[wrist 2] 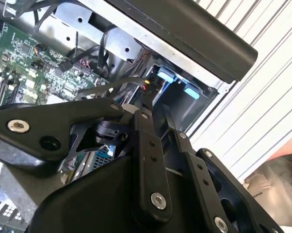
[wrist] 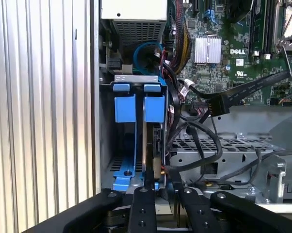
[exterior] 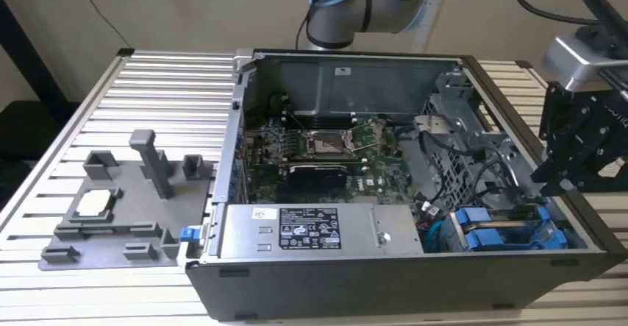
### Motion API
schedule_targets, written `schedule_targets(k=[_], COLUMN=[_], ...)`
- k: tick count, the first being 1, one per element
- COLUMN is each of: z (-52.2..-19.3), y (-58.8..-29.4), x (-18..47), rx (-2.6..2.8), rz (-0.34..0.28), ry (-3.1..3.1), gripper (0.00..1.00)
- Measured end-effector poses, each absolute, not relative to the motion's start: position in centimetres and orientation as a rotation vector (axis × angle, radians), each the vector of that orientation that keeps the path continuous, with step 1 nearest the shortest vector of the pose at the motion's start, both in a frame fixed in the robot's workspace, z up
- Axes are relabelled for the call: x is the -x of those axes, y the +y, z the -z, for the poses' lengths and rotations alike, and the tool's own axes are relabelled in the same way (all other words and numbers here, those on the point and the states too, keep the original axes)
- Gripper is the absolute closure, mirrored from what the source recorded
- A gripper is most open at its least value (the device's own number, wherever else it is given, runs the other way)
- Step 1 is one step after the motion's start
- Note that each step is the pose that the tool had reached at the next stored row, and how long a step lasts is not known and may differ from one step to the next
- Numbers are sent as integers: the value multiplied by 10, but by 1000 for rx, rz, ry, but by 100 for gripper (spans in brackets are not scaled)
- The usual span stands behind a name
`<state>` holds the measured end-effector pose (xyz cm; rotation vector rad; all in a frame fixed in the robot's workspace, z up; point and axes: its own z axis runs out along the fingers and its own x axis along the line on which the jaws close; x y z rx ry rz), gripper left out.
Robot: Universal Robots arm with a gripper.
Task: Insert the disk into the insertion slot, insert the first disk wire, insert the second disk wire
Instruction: 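Insert the first disk wire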
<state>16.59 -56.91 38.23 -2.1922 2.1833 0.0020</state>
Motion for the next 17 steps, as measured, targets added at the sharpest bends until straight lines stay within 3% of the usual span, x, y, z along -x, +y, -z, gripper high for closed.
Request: schedule_targets(k=[11,17], z=[-419,-421], y=[-569,-569], x=[-166,-166], rx=[2195,2195], rz=[4,5], ry=[2187,2187], gripper=[74,74])
